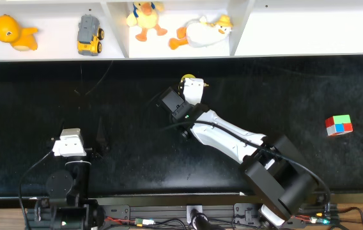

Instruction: Store Toys

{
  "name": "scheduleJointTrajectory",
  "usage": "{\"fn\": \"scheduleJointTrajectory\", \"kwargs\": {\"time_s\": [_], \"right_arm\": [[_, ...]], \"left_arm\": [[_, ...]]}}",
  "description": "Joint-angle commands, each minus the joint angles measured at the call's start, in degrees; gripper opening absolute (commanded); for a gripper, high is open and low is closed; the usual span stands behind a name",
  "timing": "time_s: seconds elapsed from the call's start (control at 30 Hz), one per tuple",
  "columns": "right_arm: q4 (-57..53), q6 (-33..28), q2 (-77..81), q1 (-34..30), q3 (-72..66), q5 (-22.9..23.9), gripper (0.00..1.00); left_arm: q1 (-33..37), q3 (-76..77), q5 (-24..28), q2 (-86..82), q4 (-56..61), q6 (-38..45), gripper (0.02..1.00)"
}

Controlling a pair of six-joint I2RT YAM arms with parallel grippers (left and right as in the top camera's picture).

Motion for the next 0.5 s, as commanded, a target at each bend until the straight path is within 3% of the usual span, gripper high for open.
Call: {"fn": "scheduleJointTrajectory", "kwargs": {"time_s": [0.03,0.33,0.5], "right_arm": [[0.24,0.17,0.35,0.04,1.49,-0.02,0.042],[-1.14,0.24,-0.31,2.64,1.49,-2.36,0.042],[-8.37,1.11,-4.50,4.42,0.83,-2.29,0.042]], "left_arm": [[0.11,-0.31,-0.48,-0.52,0.13,0.85,0.998],[0.11,-0.31,-0.48,-0.52,0.13,0.85,0.998],[0.11,-0.31,-0.48,-0.52,0.13,0.85,0.998]]}}
